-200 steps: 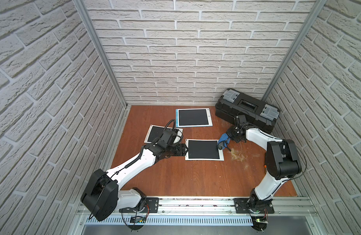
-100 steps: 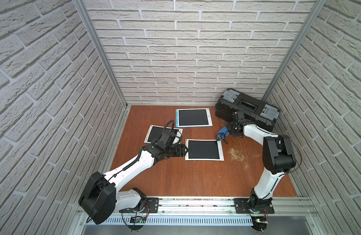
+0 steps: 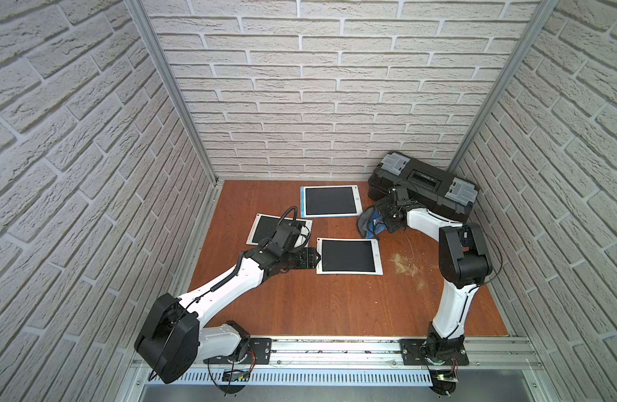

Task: Wipe the drawing tablet
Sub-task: Place the cleaning item at the center of the board, then adjust the drawing tablet at the center of the board.

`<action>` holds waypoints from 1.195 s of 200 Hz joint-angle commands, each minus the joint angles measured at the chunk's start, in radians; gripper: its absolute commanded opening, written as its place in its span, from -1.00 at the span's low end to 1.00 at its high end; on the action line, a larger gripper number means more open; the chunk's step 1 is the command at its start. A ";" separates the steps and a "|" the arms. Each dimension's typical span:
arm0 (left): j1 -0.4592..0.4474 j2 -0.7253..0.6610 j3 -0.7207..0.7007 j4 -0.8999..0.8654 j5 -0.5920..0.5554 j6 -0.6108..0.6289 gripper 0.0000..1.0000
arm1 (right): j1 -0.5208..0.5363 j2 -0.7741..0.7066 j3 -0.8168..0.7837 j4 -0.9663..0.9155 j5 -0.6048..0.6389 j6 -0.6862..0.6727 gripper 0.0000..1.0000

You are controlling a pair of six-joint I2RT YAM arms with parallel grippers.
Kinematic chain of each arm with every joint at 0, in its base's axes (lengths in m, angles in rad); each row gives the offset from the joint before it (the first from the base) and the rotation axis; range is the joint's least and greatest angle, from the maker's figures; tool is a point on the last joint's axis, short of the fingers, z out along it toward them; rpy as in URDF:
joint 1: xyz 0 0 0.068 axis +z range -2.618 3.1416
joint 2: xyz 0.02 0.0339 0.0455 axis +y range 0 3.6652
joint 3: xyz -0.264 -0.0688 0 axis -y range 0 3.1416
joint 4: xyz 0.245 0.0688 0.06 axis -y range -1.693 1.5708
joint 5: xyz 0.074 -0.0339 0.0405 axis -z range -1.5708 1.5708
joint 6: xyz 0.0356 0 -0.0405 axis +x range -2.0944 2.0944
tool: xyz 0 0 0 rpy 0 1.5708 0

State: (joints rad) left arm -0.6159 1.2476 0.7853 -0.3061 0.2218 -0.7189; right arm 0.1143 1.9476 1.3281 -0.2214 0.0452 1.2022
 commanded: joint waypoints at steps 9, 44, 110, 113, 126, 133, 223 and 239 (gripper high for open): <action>0.011 0.025 0.000 0.026 -0.008 0.003 0.53 | 0.024 -0.152 -0.049 -0.074 0.003 -0.147 0.96; 0.053 0.085 -0.013 0.074 0.024 0.014 0.54 | 0.042 -0.306 -0.171 -0.131 -0.014 -0.292 0.94; 0.129 0.187 -0.101 0.374 0.208 -0.101 0.55 | 0.044 -0.354 -0.389 -0.041 -0.347 -0.490 0.74; 0.131 0.196 -0.102 0.384 0.216 -0.107 0.55 | 0.043 -0.350 -0.392 -0.039 -0.355 -0.491 0.73; 0.140 0.232 -0.106 0.421 0.242 -0.126 0.55 | 0.044 -0.316 -0.407 -0.027 -0.392 -0.498 0.70; 0.144 0.250 -0.110 0.438 0.250 -0.133 0.55 | 0.043 -0.303 -0.414 -0.023 -0.402 -0.500 0.68; 0.171 0.469 -0.122 0.630 0.319 -0.220 0.54 | 0.042 -0.281 -0.508 0.010 -0.387 -0.555 0.65; 0.173 0.507 -0.123 0.681 0.342 -0.241 0.54 | 0.042 -0.264 -0.516 0.034 -0.435 -0.559 0.64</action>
State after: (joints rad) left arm -0.4530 1.6798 0.6796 0.3008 0.5323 -0.9119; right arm 0.1532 1.6527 0.8555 -0.2012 -0.3496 0.6712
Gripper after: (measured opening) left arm 0.771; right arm 0.824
